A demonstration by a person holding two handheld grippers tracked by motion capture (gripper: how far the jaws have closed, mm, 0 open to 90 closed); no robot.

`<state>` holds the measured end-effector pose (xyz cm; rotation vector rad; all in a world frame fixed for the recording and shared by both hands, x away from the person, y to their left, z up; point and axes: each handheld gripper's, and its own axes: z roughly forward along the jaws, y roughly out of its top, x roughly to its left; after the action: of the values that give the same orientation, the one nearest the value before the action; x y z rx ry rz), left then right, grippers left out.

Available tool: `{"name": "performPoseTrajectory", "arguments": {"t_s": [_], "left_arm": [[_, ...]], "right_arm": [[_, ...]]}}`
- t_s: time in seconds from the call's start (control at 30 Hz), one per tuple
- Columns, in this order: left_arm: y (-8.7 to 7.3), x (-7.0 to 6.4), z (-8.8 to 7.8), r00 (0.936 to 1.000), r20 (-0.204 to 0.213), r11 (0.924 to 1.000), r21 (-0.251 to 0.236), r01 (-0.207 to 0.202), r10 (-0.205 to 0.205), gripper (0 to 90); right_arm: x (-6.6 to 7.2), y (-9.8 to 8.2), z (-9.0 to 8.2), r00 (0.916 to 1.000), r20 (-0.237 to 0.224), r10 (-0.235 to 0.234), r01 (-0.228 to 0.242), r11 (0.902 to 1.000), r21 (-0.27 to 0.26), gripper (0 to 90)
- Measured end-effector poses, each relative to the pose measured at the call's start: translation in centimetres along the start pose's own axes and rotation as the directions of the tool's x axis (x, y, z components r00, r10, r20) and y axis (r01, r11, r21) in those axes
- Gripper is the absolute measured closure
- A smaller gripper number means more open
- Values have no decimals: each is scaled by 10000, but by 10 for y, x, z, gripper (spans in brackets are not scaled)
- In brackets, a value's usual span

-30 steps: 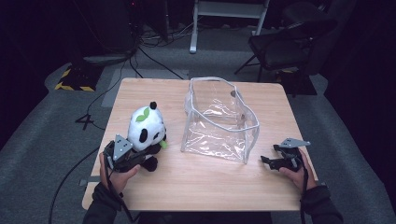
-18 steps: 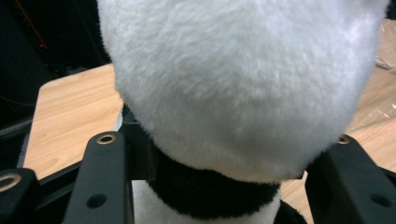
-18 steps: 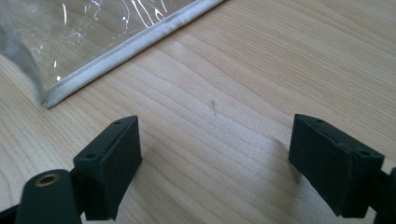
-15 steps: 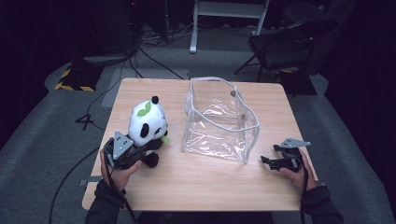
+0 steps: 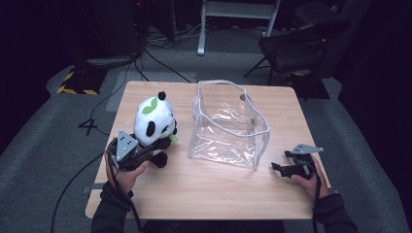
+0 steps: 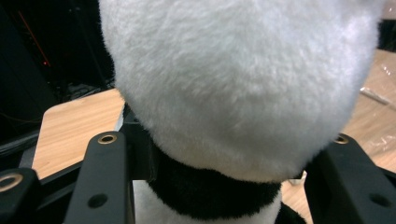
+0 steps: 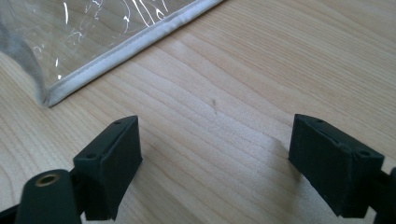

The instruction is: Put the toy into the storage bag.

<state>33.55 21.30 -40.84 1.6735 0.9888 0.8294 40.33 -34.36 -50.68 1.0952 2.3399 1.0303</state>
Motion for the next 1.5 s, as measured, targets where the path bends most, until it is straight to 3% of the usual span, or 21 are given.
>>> {"name": "performPoseTrajectory", "arguments": {"t_s": [0.4, 0.87, 1.17, 1.5], "left_arm": [[32, 1, 3, 9999, -62, 9987, -480, -140, 137, 454], [49, 18, 22, 9998, -196, 9981, -621, 55, -67, 454], [74, 19, 29, 9997, -215, 9948, -1013, 72, -95, 454], [91, 19, 33, 9997, -185, 9922, -1243, 118, -142, 454]], "right_arm": [[0, 0, 0, 10000, -9, 1, -1, 10000, -9, 169], [0, 0, 0, 10000, -19, -4, 4, 10000, -6, 169], [0, 0, 0, 10000, -22, -1, 1, 10000, -3, 169], [0, 0, 0, 10000, -26, -5, 5, 10000, -4, 168]]}}
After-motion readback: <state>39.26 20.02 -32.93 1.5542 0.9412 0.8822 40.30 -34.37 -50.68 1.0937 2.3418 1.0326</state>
